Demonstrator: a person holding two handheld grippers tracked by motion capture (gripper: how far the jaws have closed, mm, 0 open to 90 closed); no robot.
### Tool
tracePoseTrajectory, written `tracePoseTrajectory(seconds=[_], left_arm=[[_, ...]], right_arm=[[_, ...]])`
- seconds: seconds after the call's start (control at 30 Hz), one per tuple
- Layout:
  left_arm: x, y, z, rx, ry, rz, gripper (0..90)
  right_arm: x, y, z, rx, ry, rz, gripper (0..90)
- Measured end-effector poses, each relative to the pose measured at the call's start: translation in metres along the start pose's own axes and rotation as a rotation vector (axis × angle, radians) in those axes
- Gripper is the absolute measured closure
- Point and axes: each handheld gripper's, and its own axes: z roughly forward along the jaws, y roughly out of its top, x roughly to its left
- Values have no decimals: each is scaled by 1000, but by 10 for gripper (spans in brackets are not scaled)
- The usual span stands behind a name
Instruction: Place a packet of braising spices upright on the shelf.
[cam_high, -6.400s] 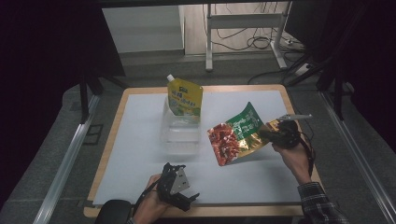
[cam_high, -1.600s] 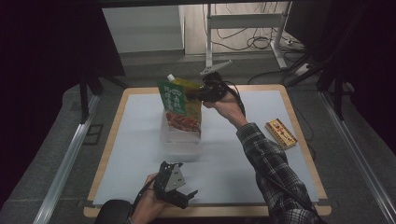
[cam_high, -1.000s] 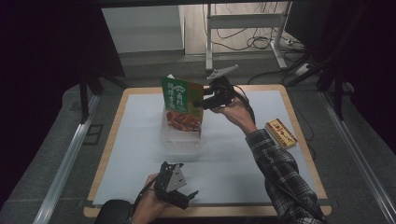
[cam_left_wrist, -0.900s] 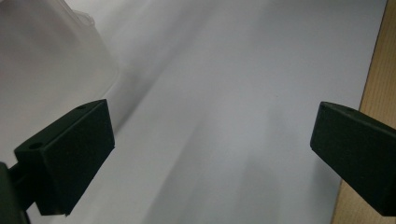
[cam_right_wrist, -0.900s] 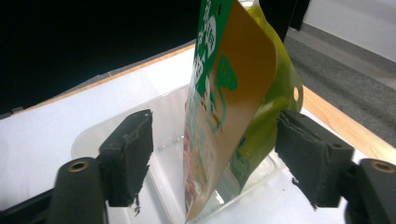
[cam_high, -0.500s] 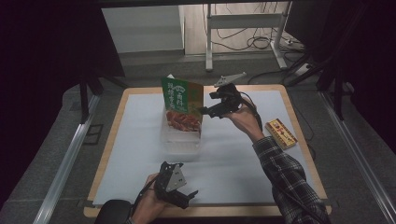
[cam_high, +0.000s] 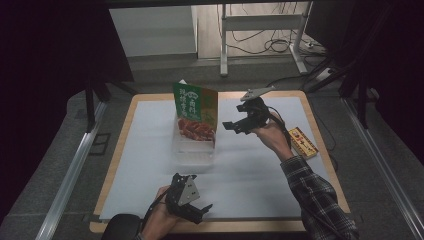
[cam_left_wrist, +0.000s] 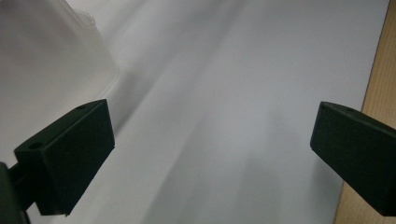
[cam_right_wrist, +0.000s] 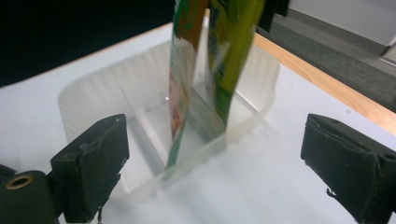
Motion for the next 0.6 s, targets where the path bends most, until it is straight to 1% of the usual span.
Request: tracePoseTrajectory(seconds=[0.2,0.33,0.6], left_arm=[[0,0,0,-2,1,1,0],[0,0,0,-4,4,-1,0],[0,0,0,-2,5,2,0]], right_arm=[[0,-13,-7,16,-34,-9,78],[0,-23,-12,19,-52,0,78],[-6,-46,-20,19,-73,45,78]])
